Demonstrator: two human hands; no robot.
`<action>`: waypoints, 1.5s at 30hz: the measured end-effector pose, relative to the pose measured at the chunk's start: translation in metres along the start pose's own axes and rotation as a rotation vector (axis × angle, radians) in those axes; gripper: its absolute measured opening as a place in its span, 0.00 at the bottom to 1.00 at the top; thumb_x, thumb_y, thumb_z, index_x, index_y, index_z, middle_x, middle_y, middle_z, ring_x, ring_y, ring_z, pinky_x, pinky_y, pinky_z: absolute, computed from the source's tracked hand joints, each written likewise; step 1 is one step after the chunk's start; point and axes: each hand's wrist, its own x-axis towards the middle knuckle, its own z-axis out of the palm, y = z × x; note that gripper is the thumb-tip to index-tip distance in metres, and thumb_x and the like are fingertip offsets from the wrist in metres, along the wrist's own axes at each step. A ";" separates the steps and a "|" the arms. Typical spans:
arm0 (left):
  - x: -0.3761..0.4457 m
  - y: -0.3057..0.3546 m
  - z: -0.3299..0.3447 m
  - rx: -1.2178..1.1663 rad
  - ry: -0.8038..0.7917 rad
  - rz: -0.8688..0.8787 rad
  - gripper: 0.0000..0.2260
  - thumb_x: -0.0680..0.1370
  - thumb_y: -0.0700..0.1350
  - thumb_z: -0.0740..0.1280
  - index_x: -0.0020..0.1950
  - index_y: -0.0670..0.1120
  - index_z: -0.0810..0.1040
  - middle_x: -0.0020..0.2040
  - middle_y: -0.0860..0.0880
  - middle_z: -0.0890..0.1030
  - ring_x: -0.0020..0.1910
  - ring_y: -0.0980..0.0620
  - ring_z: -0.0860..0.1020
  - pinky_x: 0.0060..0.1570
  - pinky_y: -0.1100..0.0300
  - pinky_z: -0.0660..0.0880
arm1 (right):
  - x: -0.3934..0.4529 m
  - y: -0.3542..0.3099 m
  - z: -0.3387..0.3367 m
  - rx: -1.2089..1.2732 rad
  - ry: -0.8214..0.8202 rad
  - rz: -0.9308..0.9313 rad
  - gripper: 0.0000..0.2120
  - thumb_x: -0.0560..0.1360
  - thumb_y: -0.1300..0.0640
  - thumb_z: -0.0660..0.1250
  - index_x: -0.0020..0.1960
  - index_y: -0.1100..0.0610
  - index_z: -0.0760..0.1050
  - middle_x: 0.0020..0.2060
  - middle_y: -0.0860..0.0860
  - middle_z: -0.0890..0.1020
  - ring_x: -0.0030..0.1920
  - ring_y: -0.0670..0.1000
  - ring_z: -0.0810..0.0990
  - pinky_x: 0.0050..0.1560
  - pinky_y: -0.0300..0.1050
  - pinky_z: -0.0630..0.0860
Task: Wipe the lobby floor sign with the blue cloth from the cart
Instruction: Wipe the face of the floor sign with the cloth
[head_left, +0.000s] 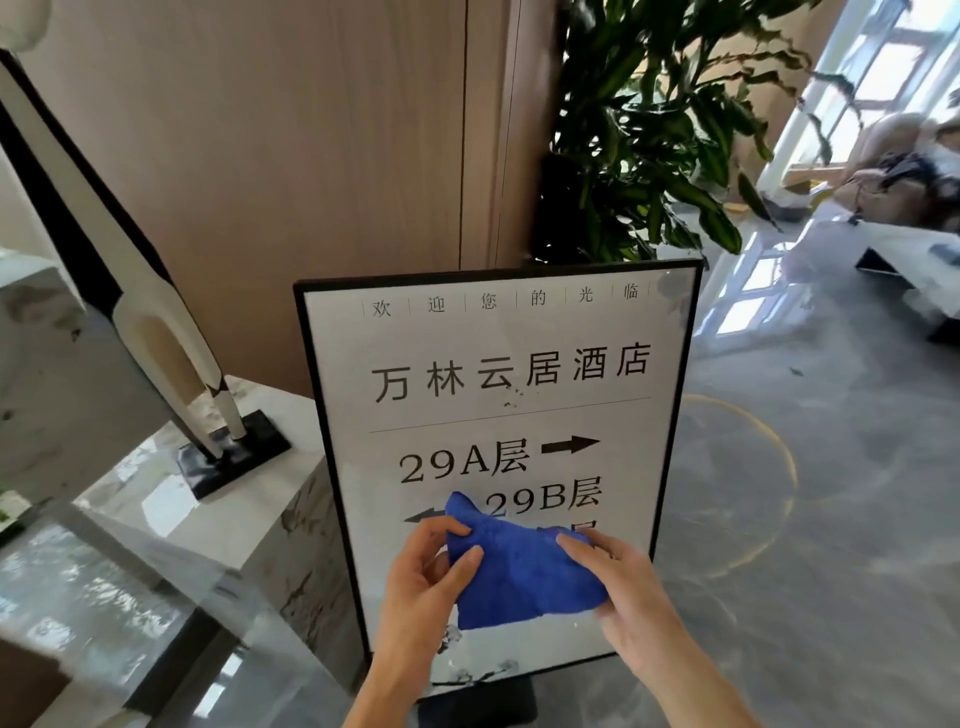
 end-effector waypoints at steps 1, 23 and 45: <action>0.001 -0.001 -0.002 -0.003 -0.009 0.000 0.08 0.77 0.38 0.71 0.50 0.52 0.80 0.43 0.46 0.83 0.41 0.46 0.79 0.38 0.54 0.80 | -0.002 0.001 0.001 0.026 -0.025 0.045 0.22 0.68 0.62 0.77 0.60 0.67 0.80 0.54 0.63 0.86 0.54 0.61 0.87 0.53 0.50 0.82; 0.004 0.012 -0.025 -0.043 -0.241 0.014 0.07 0.76 0.40 0.70 0.52 0.50 0.80 0.49 0.48 0.85 0.46 0.49 0.84 0.41 0.58 0.80 | -0.034 0.020 0.012 0.359 -0.347 0.266 0.27 0.71 0.60 0.77 0.68 0.64 0.77 0.71 0.63 0.76 0.71 0.63 0.76 0.76 0.57 0.67; 0.016 0.023 -0.026 -0.086 -0.285 0.041 0.10 0.77 0.35 0.69 0.50 0.50 0.81 0.50 0.47 0.85 0.48 0.50 0.83 0.45 0.60 0.79 | -0.038 0.009 0.035 0.337 -0.239 0.219 0.17 0.75 0.58 0.71 0.62 0.64 0.82 0.64 0.64 0.82 0.59 0.61 0.85 0.50 0.53 0.84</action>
